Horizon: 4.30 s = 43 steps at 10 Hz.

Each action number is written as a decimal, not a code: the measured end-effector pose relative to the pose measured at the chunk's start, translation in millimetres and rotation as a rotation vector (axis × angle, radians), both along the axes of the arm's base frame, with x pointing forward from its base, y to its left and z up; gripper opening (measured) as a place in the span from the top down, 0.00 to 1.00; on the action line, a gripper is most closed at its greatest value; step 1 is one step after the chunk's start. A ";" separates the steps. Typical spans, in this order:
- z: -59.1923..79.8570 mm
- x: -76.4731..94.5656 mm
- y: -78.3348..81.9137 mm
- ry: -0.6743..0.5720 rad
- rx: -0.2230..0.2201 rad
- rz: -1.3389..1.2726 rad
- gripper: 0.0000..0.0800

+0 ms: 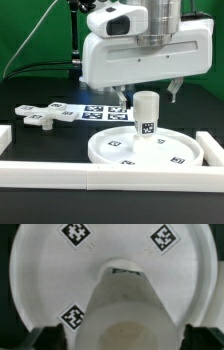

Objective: Assemble round table

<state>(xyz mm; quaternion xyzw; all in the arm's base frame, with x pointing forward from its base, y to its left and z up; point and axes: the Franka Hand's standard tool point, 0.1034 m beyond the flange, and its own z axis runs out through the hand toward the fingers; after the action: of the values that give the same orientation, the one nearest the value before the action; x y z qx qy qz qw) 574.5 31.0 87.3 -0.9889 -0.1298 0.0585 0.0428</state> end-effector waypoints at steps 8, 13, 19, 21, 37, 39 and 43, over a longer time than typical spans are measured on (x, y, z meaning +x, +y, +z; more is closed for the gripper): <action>-0.3 -0.2 2.4 -0.003 -0.018 -0.257 0.49; -0.9 -5.7 1.8 -0.044 -0.031 -0.872 0.49; -1.8 -9.1 8.0 0.019 -0.049 -1.286 0.49; -2.7 -10.3 5.3 0.054 -0.016 -1.507 0.49; -4.4 -10.9 8.0 0.001 0.084 -1.165 0.19; -1.7 -10.4 16.5 -0.045 0.048 -0.966 0.19; -3.9 -11.3 14.0 -0.088 0.057 -0.650 0.19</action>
Offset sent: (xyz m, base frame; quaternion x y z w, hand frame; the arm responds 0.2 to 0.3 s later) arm 0.0000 0.0000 0.0000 0.0000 0.0000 0.0650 0.9979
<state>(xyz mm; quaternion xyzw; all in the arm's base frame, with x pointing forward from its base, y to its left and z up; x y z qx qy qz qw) 563.2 45.0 83.4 -0.9786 0.1893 -0.0046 0.0812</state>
